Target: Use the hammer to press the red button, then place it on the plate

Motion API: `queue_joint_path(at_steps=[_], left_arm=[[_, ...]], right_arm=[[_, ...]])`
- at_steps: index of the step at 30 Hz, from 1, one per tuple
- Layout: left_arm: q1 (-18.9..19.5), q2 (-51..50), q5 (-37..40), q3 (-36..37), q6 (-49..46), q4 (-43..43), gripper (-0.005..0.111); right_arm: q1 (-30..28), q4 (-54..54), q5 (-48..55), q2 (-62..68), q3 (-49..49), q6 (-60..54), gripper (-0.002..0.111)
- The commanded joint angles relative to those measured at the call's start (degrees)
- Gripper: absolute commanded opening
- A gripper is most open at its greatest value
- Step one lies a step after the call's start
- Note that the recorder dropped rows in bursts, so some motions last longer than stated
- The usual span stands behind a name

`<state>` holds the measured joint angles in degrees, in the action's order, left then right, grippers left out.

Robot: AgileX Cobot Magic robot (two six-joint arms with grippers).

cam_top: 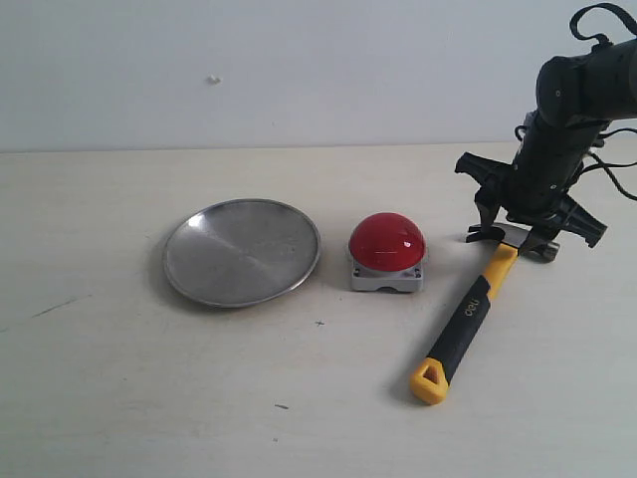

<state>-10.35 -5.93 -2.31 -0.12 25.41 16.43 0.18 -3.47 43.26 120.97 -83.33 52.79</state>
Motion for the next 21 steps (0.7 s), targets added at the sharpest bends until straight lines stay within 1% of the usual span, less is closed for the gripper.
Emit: queue_joint_path(at_steps=[1,6,21], left_arm=[[-0.43,0.29,-0.06,0.12,-0.19,-0.32,0.0],[-0.43,0.29,-0.06,0.12,-0.19,-0.32,0.0],[-0.43,0.29,-0.06,0.12,-0.19,-0.32,0.0]], right_arm=[[-0.36,-0.04,2.7,-0.07,-0.43,-1.77,0.051],[-0.9,0.28,5.46,-0.07,-0.43,-2.11,0.051],[-1.01,2.09,4.41,-0.07,-0.54,-2.6,0.051]])
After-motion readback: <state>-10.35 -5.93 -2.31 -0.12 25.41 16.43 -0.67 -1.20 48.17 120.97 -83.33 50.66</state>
